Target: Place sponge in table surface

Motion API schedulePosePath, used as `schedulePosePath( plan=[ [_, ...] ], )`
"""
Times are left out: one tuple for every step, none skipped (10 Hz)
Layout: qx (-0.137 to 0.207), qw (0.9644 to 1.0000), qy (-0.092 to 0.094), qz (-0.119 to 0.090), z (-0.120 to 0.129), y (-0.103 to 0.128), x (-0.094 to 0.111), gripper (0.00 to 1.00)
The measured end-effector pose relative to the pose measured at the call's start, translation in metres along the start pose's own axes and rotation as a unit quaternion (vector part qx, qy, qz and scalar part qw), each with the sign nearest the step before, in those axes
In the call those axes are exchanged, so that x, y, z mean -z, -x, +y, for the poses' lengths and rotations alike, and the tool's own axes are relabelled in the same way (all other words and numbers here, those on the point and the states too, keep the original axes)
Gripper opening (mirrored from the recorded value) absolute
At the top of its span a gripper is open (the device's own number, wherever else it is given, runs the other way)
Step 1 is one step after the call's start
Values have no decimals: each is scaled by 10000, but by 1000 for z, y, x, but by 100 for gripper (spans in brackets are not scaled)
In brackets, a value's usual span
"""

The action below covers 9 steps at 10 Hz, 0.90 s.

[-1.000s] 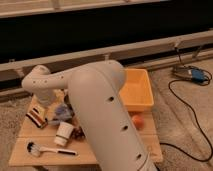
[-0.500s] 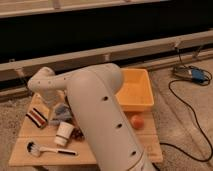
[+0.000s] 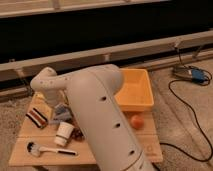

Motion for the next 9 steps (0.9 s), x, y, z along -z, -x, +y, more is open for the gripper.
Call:
schedulePosePath(
  plan=[
    [-38, 10000, -11, 34, -3, -1, -3, 80],
    [-64, 10000, -9, 62, -4, -1, -6, 80],
    [-97, 9999, -7, 102, -4, -2, -10, 80],
    [-126, 9998, -3, 141, -5, -2, -14, 80],
    [-148, 9997, -1, 173, -5, -3, -17, 80],
    [-156, 9997, 2, 194, -4, -2, -18, 80],
    [-156, 9996, 5, 215, -2, -2, -19, 80],
    [-155, 9996, 13, 233, 0, -1, -21, 73],
    [-154, 9996, 20, 251, 2, -1, -22, 64]
  ],
)
